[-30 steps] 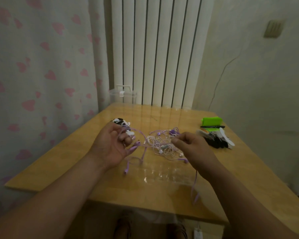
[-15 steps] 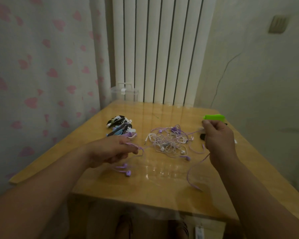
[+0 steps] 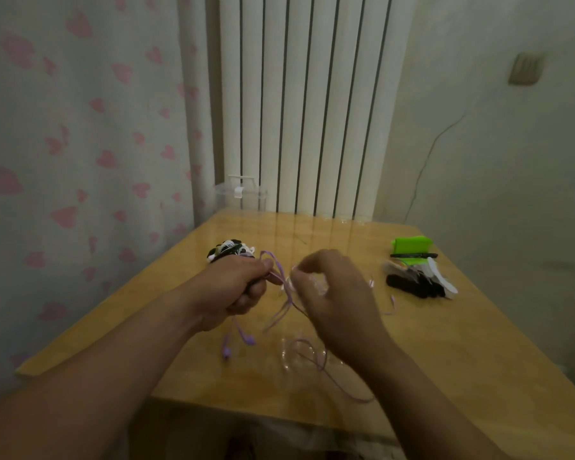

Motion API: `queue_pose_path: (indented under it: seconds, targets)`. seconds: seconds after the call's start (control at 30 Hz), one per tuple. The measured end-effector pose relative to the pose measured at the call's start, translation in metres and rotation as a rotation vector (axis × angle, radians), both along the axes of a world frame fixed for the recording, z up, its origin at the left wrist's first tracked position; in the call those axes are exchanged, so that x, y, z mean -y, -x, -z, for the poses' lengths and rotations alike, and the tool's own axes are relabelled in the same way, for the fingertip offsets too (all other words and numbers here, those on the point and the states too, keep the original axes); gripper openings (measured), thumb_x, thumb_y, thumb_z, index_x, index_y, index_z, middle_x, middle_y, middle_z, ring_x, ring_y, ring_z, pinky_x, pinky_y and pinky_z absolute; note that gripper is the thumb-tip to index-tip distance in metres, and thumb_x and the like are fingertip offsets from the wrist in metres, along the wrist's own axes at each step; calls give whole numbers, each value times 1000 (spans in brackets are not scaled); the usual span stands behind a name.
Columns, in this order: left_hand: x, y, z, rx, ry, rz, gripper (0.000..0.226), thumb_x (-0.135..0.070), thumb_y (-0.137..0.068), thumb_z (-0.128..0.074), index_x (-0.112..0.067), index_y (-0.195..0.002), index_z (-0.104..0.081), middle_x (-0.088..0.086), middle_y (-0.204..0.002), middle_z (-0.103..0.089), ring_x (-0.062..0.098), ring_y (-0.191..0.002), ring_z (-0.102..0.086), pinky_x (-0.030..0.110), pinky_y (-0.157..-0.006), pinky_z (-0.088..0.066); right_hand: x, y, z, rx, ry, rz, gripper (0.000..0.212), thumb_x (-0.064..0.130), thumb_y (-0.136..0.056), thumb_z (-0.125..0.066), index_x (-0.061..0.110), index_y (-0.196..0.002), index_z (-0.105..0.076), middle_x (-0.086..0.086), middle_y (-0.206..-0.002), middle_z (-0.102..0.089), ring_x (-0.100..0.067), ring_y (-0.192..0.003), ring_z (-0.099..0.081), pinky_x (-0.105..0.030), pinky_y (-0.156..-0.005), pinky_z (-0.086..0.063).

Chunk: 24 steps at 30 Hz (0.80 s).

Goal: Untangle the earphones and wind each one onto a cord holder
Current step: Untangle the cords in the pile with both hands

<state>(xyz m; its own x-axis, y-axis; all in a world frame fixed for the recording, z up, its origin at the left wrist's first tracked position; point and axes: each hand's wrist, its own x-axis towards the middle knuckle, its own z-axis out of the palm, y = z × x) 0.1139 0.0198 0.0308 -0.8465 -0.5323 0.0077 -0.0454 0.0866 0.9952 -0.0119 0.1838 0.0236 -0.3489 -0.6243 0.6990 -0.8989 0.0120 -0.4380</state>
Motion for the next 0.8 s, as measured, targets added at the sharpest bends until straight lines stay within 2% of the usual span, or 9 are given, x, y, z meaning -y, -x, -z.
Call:
queue_pose_path:
  seconds: [0.13,0.23,0.3,0.4,0.47,0.53,0.67,0.73,0.8]
  targets:
    - [-10,7,0,-5,31,-31,36,-30,-111,-45,-14,-83,-61,2,-57,-44,12,-44,-28,26,-46,-18,18,-5,14,-7,-58,-35,11,38,-99,-64,30,-107,-63,17,-103,-57,-4,-100,-54,-30,-85,-49]
    - [-17,8,2,23,75,-61,42,-31,-112,-46,-12,-76,-56,-2,-49,-45,10,-41,-30,23,-44,-22,24,1,20,-15,-78,12,10,35,-99,-67,26,-102,-63,14,-98,-56,-7,-93,-54,-32,-79,-49]
    - [-17,8,5,43,113,-37,37,-33,-110,-49,-9,-85,-63,-2,-53,-46,11,-44,-30,25,-45,-23,23,7,17,32,-117,10,9,32,-100,-66,24,-96,-63,12,-94,-59,-8,-87,-56,-30,-73,-48]
    - [-4,3,6,128,278,-37,33,-35,-105,-60,-3,-99,-68,-3,-57,-40,11,-50,-29,28,-49,-23,15,23,9,390,-132,36,12,25,-101,-60,20,-91,-64,6,-87,-67,-7,-83,-63,-25,-74,-51]
    - [6,0,4,144,278,-61,32,-36,-103,-64,-10,-85,-64,-4,-58,-36,11,-51,-28,28,-49,-21,11,36,6,823,-18,-50,13,17,-99,-62,9,-93,-70,-7,-95,-74,-19,-92,-70,-41,-88,-59]
    - [9,1,4,69,129,-88,38,-30,-105,-59,-18,-71,-48,-6,-56,-33,11,-49,-22,28,-49,-14,9,44,3,1137,117,-160,16,9,-100,-59,2,-94,-73,-17,-105,-76,-25,-101,-73,-42,-91,-59]
    - [23,8,13,-107,-218,-318,40,-19,-102,-54,-25,-67,-36,-6,-53,-25,9,-41,-18,29,-48,-8,8,60,-6,1665,539,-349,26,9,-102,-43,7,-81,-58,-10,-91,-77,-25,-96,-72,-40,-96,-52]
    - [34,6,18,-161,-301,-426,39,-17,-101,-53,-24,-67,-36,-5,-53,-25,9,-39,-19,23,-43,-12,3,78,-10,1798,748,-406,29,9,-103,-36,12,-77,-48,-6,-77,-65,-22,-82,-66,-42,-87,-56]
    - [42,0,20,-201,-374,-506,37,-16,-98,-53,-24,-66,-37,-5,-52,-24,9,-38,-19,16,-38,-19,-4,97,-10,1829,876,-421,29,5,-102,-32,14,-77,-42,-2,-67,-47,-16,-60,-51,-31,-59,-56]
